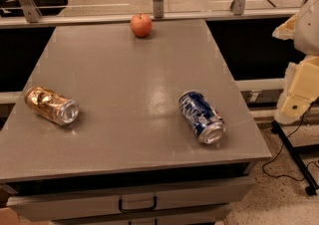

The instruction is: Place orange can upright

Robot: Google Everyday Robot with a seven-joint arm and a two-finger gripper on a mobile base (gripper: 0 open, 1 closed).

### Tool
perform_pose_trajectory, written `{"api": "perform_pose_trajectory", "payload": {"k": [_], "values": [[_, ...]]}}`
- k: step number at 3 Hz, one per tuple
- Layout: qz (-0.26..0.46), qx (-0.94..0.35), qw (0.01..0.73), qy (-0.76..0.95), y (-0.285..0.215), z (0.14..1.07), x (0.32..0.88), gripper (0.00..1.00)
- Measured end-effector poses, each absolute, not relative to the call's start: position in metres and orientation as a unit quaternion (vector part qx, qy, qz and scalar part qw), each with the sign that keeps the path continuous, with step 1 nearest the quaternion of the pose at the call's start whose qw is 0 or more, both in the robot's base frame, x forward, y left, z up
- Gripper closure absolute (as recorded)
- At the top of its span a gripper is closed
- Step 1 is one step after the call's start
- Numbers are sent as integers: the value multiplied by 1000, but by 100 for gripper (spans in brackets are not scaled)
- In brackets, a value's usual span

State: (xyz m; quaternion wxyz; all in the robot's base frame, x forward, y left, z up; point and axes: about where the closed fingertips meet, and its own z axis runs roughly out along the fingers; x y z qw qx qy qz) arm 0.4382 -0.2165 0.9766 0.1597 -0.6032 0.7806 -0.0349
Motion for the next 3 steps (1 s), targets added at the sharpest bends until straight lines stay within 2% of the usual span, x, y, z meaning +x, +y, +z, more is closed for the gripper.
{"api": "perform_pose_trajectory", "payload": {"k": [2,3], "values": [[-20,-611,166,774,-198,979,442,0],[1,-640,183,746,-124,981,453,0]]}}
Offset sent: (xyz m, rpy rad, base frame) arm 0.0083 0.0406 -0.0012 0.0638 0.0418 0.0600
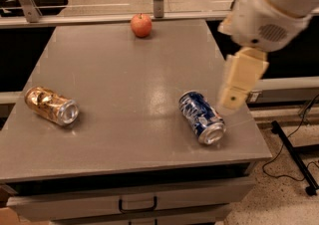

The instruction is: Place orange can upright

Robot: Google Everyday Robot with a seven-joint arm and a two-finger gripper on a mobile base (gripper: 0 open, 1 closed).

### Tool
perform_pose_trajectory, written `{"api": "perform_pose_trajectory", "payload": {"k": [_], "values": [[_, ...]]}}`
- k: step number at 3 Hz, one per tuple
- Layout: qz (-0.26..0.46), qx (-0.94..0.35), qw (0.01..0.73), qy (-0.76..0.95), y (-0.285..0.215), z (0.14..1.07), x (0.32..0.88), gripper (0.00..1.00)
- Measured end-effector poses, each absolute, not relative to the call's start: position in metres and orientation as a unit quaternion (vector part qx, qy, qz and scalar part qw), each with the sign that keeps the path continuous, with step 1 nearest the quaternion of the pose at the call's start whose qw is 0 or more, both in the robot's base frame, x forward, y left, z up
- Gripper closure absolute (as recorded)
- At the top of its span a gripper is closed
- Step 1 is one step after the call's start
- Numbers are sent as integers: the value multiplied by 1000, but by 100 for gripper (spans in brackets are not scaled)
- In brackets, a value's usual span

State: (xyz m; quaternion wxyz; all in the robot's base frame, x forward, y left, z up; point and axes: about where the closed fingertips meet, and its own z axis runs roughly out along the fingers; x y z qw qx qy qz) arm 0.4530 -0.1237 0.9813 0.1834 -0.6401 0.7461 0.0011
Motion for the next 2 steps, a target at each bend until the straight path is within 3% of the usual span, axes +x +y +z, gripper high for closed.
{"api": "perform_pose_trajectory", "payload": {"k": [1,2], "values": [[24,-681,215,700,-2,998,462,0],[23,-681,216,699,-2,998,462,0]]}}
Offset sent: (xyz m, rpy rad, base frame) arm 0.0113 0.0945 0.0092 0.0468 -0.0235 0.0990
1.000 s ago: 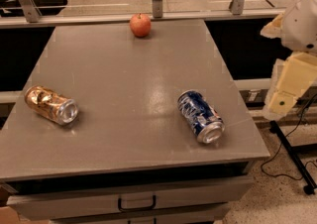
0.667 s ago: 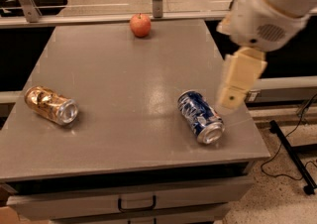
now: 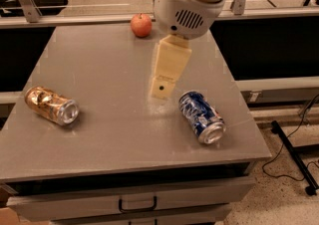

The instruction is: Place orange can upright

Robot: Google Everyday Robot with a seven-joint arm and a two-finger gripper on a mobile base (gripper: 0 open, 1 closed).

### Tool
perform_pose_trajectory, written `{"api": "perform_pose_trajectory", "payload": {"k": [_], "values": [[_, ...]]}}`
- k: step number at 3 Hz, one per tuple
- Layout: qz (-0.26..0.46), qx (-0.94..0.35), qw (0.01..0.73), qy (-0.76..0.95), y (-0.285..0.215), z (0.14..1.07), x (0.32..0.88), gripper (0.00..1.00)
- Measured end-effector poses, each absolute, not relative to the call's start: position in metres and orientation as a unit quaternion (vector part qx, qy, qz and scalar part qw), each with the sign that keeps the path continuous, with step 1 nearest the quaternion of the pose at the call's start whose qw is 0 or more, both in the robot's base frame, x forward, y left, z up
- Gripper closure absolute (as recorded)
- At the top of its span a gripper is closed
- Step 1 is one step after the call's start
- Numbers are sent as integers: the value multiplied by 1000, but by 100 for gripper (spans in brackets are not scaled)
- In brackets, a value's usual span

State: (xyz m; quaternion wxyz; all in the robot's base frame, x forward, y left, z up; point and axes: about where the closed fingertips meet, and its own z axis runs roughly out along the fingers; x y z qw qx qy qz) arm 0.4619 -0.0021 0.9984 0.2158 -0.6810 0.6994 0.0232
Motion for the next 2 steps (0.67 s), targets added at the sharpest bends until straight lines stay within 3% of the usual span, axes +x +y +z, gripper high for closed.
{"api": "perform_pose_trajectory", "payload": {"k": [2], "values": [[73,-650,253,713,81,964,537,0]]}}
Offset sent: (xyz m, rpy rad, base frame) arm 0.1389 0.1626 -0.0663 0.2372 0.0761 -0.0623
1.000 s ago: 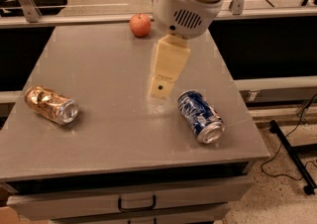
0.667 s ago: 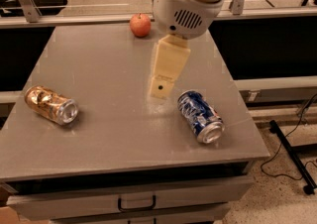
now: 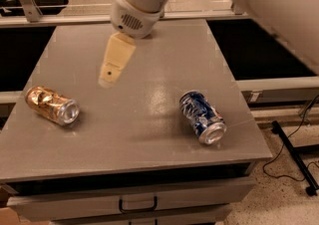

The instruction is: Place orange can upright

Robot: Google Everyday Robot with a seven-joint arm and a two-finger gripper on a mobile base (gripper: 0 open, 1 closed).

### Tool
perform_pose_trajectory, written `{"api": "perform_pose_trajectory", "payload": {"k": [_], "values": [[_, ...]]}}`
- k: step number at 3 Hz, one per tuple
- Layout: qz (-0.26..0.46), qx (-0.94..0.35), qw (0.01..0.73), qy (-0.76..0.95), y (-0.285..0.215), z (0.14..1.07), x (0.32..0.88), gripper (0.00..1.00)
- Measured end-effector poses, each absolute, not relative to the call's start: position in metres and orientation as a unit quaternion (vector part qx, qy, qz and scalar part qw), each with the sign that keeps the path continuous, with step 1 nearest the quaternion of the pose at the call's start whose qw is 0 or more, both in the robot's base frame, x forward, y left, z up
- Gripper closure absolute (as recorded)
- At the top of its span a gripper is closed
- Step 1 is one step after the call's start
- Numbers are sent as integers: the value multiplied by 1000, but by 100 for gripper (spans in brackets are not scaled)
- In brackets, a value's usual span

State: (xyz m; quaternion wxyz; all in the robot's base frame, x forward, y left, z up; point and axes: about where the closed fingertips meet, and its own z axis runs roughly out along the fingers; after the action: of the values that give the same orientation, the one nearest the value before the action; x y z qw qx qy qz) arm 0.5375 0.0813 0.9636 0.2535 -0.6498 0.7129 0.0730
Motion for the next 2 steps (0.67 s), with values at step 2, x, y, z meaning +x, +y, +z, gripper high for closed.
{"api": "perform_pose_trajectory", "payload": {"k": [2], "values": [[141,-629,224,731,183,931,578,0]]}}
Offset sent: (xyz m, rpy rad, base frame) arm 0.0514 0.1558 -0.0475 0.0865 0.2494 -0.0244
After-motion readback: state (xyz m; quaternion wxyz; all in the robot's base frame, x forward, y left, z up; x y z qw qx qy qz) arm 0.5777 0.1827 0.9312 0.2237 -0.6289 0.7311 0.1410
